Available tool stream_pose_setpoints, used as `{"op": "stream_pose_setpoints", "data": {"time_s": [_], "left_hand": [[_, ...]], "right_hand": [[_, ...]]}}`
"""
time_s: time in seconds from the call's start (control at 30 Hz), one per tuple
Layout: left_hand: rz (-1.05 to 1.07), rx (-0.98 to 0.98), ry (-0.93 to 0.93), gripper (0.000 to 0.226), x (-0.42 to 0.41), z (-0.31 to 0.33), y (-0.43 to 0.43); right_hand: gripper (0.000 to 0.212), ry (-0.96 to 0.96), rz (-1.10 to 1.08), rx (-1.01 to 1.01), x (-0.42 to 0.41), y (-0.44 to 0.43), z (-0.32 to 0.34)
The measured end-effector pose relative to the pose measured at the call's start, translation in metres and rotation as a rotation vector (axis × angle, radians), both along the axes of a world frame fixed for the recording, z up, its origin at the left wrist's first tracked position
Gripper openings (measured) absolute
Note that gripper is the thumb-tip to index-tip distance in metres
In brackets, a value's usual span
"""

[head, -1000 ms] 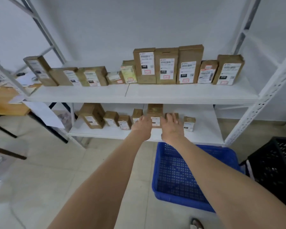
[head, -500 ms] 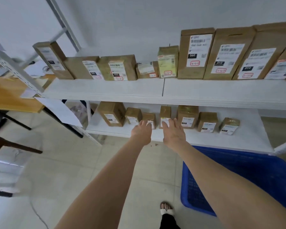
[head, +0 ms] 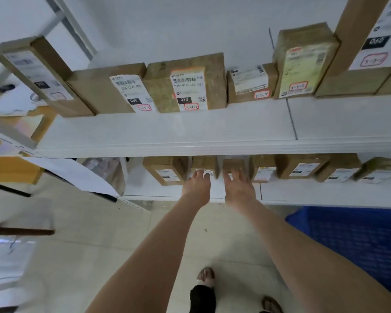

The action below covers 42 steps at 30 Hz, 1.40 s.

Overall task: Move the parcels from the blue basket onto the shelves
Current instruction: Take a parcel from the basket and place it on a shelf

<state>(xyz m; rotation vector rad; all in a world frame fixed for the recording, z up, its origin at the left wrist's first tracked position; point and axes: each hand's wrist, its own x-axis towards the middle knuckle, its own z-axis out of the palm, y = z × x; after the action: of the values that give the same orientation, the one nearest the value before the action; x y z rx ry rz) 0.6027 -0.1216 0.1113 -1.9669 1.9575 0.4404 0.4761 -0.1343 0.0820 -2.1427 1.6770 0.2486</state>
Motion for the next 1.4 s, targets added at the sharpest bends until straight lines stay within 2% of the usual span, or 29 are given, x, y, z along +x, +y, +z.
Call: {"op": "stream_pose_setpoints", "data": {"time_s": [0.37,0.57,0.67,0.77,0.97,1.4], "left_hand": [[0.064,-0.275,-0.003,0.046,0.081,-0.112,-0.07],[0.153,-0.466,-0.076,0.059,0.13,-0.123,-0.097],[0.25,-0.439,-0.137,0.074,0.156,-0.133,-0.107],[0.335,-0.414,-0.095,0.072,0.166,-0.155,-0.11],[0.343,-0.456,-0.028,0.066,0.158,-0.157,-0.119],[0.32,-0.514,-0.032,0.063,0.158,-0.17,-0.125]], "right_hand": [[0.084,-0.045,0.023,-0.098,0.09,-0.071,-0.123],[0.082,-0.068,0.095,-0.19,0.108,-0.095,-0.164],[0.087,-0.046,0.071,-0.304,0.105,-0.115,-0.181],[0.086,0.001,0.069,-0.362,0.107,-0.123,-0.203],[0.074,-0.107,0.007,-0.3,0.117,-0.127,-0.224],[0.092,-0.189,0.076,-0.236,0.135,-0.137,-0.225]]}}
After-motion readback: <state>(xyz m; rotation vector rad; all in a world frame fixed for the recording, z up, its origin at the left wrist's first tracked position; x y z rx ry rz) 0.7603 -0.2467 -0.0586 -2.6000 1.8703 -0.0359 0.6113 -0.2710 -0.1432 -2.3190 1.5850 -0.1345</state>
